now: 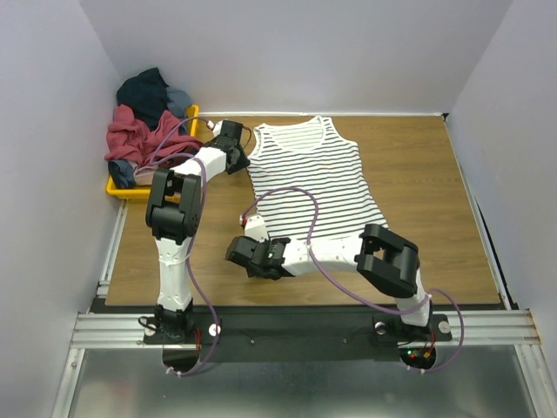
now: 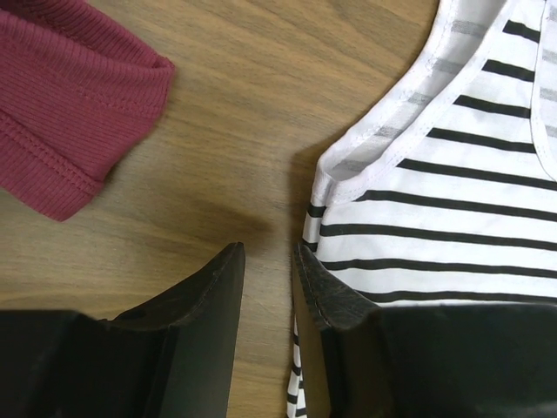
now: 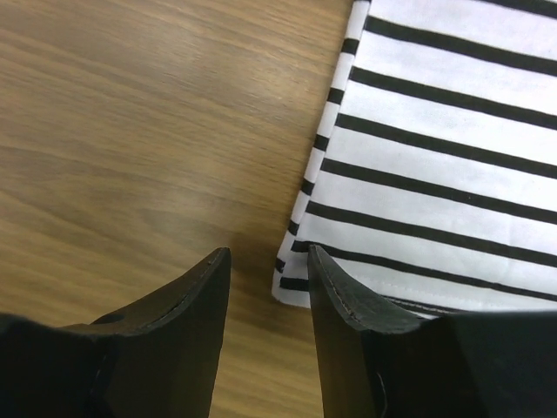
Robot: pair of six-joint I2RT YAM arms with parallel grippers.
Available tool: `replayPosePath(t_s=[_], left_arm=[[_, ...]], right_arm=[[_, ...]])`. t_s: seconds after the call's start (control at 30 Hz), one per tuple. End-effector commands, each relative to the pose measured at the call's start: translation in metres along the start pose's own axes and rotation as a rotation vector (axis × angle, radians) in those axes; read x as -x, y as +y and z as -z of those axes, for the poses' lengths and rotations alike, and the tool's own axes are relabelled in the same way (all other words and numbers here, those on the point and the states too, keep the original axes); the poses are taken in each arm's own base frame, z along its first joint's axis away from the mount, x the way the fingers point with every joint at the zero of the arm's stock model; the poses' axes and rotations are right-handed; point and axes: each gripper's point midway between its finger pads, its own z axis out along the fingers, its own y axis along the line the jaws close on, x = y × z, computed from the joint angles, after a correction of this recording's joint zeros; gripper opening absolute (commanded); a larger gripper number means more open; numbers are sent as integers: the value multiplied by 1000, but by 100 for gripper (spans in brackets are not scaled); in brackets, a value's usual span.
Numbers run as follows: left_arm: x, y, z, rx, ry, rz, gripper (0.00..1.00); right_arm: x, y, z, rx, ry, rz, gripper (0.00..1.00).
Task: Fold and stack the tank tops
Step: Fold the tank top
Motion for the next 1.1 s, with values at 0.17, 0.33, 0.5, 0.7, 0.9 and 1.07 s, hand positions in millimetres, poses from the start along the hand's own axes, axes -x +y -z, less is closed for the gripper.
replayPosePath(t_s=[0.17,0.33,0.5,0.7,0.9,1.07], left_arm=[[40,-14,24,-47,-88,10,40],[36,-14,28,-60,-79,27,40],[36,-17,46,-113,-103,98,40],[26,-17,50,-144,-84,121,40],[10,-18,44,-177,-55,123,40],[10,-22,35,-195,-64,116,39]], right_arm=[[-10,-9,-10,-57,0,-8,36],[-18,-18,-6,-63,16,-13,13],[-22,-40,13,-69,9,-32,9],[-29,-56,36,-19,9,-54,8],[-28,-50,39,15,18,-54,8],[-26,-45,41,36,22,-55,8]])
